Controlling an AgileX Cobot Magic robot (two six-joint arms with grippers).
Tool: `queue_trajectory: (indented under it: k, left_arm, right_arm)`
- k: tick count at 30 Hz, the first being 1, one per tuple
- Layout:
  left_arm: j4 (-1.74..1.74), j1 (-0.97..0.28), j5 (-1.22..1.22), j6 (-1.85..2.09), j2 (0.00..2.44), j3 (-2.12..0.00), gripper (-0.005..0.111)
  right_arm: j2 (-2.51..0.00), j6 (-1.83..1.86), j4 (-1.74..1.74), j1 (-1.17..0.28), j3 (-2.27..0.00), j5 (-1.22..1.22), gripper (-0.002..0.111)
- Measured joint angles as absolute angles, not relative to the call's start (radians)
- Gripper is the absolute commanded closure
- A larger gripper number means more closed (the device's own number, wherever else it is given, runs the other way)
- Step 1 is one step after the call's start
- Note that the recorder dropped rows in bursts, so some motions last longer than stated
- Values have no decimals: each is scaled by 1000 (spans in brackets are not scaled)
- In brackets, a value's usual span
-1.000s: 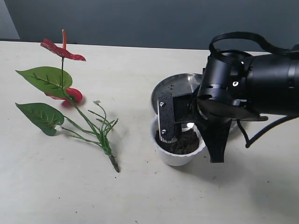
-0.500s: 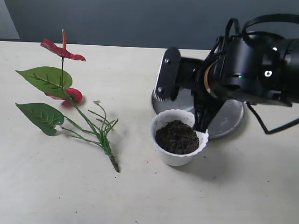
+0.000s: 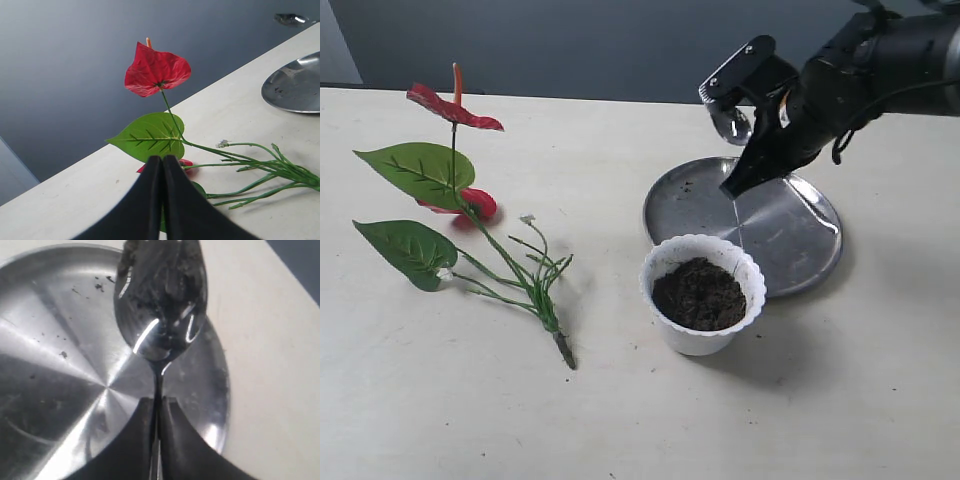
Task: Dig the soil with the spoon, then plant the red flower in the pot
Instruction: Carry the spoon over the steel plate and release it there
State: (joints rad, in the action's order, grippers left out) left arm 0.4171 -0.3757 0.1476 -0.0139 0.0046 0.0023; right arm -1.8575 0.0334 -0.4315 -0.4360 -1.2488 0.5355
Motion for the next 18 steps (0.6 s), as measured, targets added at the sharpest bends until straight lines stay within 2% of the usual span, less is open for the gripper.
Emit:
queue_trajectory:
  k: [8, 14, 16, 18]
  left_arm:
    - [417, -376, 148, -14, 5, 2, 106]
    - [417, -376, 148, -14, 5, 2, 106]
    - [417, -376, 148, -14, 5, 2, 106]
    - [417, -376, 148, -14, 5, 2, 106]
  right_arm:
    - [-2052, 110, -347, -435, -1360, 566, 109]
    - [-2109, 107, -338, -435, -1371, 589, 109]
    - [-2113, 107, -338, -435, -1371, 591, 105]
    - [-2113, 107, -340, -435, -1371, 591, 97]
